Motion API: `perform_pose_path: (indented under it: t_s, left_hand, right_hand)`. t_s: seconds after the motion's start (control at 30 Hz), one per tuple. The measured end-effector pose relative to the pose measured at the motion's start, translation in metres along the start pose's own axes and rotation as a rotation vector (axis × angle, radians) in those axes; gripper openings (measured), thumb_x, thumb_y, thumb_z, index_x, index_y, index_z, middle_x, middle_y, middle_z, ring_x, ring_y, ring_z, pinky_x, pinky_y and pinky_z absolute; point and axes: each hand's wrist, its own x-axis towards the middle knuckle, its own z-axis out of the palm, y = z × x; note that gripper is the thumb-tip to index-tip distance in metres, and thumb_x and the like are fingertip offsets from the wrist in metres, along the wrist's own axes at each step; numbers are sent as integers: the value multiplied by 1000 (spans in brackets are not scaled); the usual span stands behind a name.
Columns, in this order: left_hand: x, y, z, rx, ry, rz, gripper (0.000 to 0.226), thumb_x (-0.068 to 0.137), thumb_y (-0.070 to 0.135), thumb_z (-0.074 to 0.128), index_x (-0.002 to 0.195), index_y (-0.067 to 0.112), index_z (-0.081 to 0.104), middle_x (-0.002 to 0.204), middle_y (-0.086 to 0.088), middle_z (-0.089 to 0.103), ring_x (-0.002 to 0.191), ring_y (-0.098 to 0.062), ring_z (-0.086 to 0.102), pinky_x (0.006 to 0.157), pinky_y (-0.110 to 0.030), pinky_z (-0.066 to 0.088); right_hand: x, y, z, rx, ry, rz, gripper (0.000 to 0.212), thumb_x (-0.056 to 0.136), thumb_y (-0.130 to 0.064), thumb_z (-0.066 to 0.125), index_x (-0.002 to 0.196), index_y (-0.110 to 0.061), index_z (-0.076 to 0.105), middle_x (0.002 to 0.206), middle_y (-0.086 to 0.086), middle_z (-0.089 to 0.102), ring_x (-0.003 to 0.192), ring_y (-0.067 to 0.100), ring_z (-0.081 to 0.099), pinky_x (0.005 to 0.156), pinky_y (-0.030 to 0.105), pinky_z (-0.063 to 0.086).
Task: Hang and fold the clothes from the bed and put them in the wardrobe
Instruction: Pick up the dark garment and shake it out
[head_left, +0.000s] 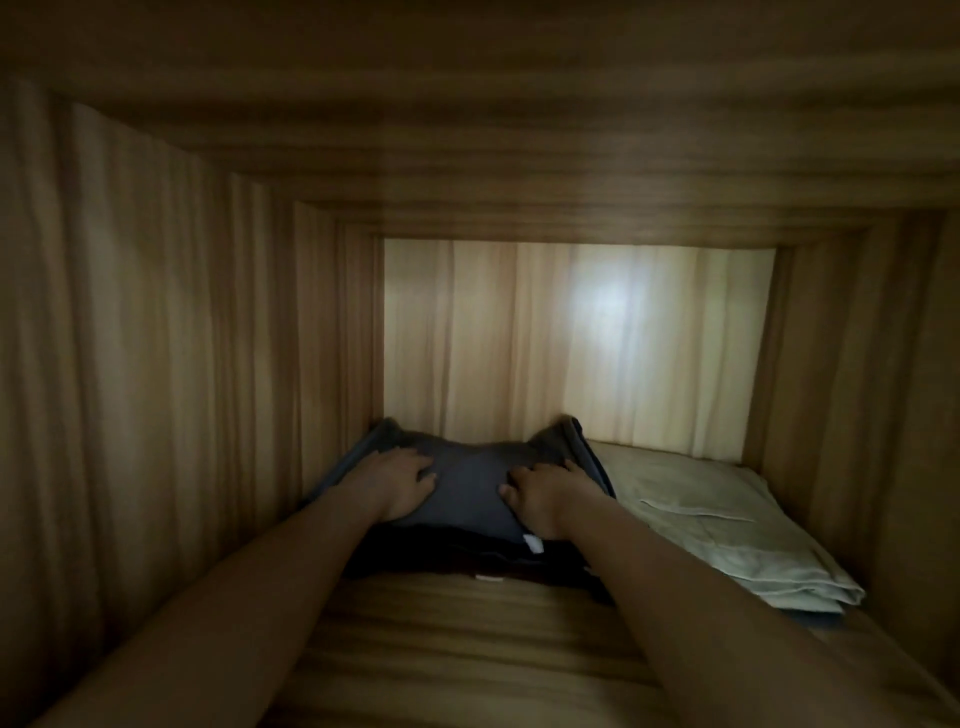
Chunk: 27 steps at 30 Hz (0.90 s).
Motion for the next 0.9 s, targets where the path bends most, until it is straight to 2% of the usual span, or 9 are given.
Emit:
perform_pose_path:
  t_s: [0.1, 0.17, 0.27, 0.4, 0.5, 0.57, 0.67, 0.8, 0.9]
  left_hand:
    - [-26, 18, -4, -61, -44, 5, 44, 107, 40, 36, 135, 17, 60, 137, -8, 60, 114, -20, 58, 94, -29, 46]
    - [-44, 37, -15, -149, -85, 10, 44, 106, 41, 41, 141, 19, 55, 142, -4, 56, 120, -18, 55, 95, -23, 42]
    - [-66, 70, -37, -222, -94, 44, 45, 104, 43, 48, 141, 19, 55, 143, -1, 55, 121, -14, 52, 94, -22, 39]
    - [-90, 112, -48, -114, -102, 46, 46, 102, 42, 53, 138, 14, 57, 140, -5, 57, 122, -20, 54, 100, -28, 44]
    - [-109, 138, -45, -25, -154, 51, 49, 100, 46, 54, 137, 15, 57, 139, -5, 57, 120, -21, 54, 102, -34, 47]
    - [-118, 154, -45, 17, -180, 78, 51, 99, 49, 54, 139, 18, 57, 139, -2, 56, 117, -19, 55, 98, -31, 48]
    - [-127, 175, -46, 45, -207, 137, 54, 97, 51, 56, 142, 22, 54, 142, 0, 54, 118, -17, 53, 88, -24, 46]
    - [-134, 201, -46, 59, -224, 229, 59, 95, 51, 58, 144, 19, 52, 144, -4, 53, 124, -21, 53, 101, -32, 47]
    - [-143, 217, -43, 54, -210, 331, 57, 95, 51, 58, 141, 18, 56, 142, -5, 55, 123, -23, 55, 101, -33, 47]
  right_hand:
    - [-43, 4, -11, 59, -5, -75, 44, 103, -46, 45, 128, -14, 61, 129, 14, 61, 114, 29, 57, 93, 36, 45]
    - [-73, 11, -23, 87, -10, -99, 46, 102, -49, 49, 125, -12, 64, 121, 13, 65, 106, 27, 60, 87, 33, 49]
    - [-112, 29, -44, 123, 44, -135, 40, 102, -42, 51, 119, -9, 65, 115, 12, 66, 96, 22, 58, 77, 29, 44]
    - [-154, 67, -53, 134, 24, -45, 30, 99, -54, 50, 111, -28, 61, 114, -2, 61, 89, 9, 52, 67, 23, 38]
    - [-183, 90, -49, 84, -33, 70, 55, 96, -62, 48, 134, -24, 58, 133, -1, 58, 113, 18, 54, 91, 27, 46]
    - [-204, 100, -47, 95, -24, 122, 63, 95, -60, 52, 145, -22, 50, 143, 3, 53, 123, 22, 52, 103, 31, 45]
    - [-240, 106, -47, 147, -22, 200, 69, 94, -59, 57, 151, -21, 43, 149, 3, 46, 129, 23, 48, 97, 25, 42]
    - [-284, 106, -51, 107, 6, 314, 64, 93, -59, 57, 144, -20, 52, 143, 6, 54, 124, 25, 54, 101, 32, 46]
    - [-315, 98, -46, 46, 14, 393, 44, 94, -56, 52, 120, -22, 63, 131, 7, 62, 116, 27, 59, 96, 35, 49]
